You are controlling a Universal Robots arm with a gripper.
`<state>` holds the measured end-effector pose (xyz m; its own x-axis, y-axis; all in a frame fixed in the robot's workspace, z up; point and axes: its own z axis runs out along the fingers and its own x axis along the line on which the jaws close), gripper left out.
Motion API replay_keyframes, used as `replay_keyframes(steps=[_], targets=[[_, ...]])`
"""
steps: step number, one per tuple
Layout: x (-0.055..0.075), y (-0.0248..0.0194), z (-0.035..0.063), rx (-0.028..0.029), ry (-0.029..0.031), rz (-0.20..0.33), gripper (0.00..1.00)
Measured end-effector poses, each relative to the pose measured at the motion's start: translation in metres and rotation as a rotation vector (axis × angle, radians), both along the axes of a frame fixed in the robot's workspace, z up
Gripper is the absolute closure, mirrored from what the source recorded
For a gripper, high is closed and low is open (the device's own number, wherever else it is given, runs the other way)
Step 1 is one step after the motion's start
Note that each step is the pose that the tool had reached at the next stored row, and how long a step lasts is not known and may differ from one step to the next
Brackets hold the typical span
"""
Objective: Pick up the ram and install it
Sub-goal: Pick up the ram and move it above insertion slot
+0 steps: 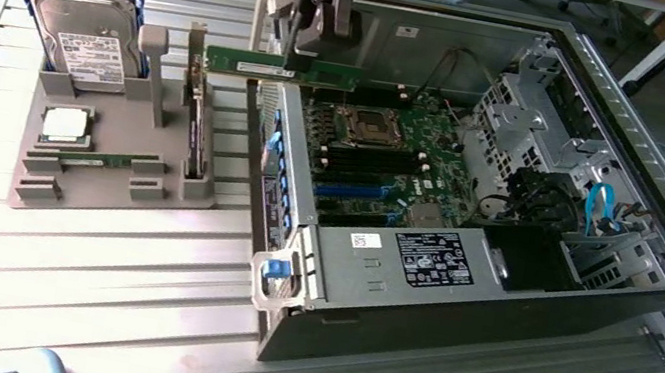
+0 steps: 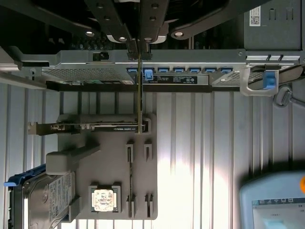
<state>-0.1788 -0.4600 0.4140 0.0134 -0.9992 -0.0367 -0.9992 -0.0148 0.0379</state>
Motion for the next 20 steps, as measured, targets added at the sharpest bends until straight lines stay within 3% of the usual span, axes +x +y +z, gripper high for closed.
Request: replay_keyframes(steps=[20], targets=[[0.017, 0.0000, 0.0000, -0.0003, 0.0000, 0.000, 0.88]])
